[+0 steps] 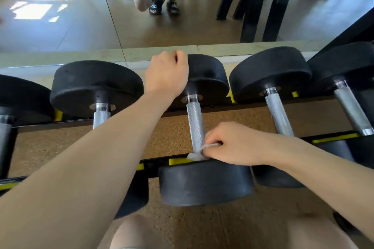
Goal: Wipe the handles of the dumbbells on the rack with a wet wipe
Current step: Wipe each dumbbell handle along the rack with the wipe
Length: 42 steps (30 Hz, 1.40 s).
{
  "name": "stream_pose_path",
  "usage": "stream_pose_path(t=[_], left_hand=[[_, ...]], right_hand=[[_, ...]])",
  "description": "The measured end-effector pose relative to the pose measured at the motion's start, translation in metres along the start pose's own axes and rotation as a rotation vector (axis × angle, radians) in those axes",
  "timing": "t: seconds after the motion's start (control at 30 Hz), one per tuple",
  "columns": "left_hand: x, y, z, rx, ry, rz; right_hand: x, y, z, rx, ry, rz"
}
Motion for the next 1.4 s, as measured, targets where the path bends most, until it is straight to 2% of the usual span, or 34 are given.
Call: stream_pose_path(t=[0.13,0.27,0.33,0.47,0.67,0.8,0.87,1.0,1.07,1.17,1.27,1.4], left_hand=[[0.002,-0.004,-0.007,0.013,0.024,0.003],[0.003,-0.007,-0.009,0.055,0.071,-0.028],[0.002,-0.007,-0.011,0.059,0.082,-0.035],[0.0,-0.005,-0.011,0.038,0.087,-0.051],[0.004,-0.003,-0.011,-0.043,0.332,0.01],[0.022,-0.004,-0.001,-0.153,0.476,0.099],[0.045,-0.005,0.013,-0.188,0.564,0.048],[0.108,-0.003,0.054,-0.166,0.61,-0.119],[0.137,0.002,0.08,-0.074,0.562,-0.112],[0.163,0.006,0.113,0.06,0.343,-0.008],[0.168,0.01,0.13,-0.004,0.218,0.055],[0.17,0.022,0.143,-0.11,0.142,0.052]], right_hand=[[0.007,-0.007,-0.003,-0.108,0.006,0.027],[-0.001,0.006,-0.012,-0.214,0.033,0.145],[-0.005,0.011,-0.016,-0.247,0.097,0.188],[-0.002,0.005,-0.018,-0.29,0.274,0.173],[0.013,-0.012,0.007,-0.062,0.099,0.198],[0.022,0.003,0.037,0.087,0.408,0.139],[0.021,0.025,0.054,0.179,0.44,0.031],[0.008,0.072,0.087,0.349,0.273,-0.257],[-0.006,0.087,0.107,0.427,0.163,-0.374],[-0.029,0.104,0.136,0.571,-0.046,-0.531],[-0.049,0.127,0.151,0.667,-0.313,-0.529],[-0.061,0.161,0.156,0.641,-0.806,-0.458]])
Point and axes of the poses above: each hand's wrist, its own y-axis towards the middle knuckle, its own x-axis out of the back of the hand, z = x × y, the point moved 2 cm from there along y, towards the middle knuckle, and after that the axes turned 6 degrees about x, right-handed, at the moved point
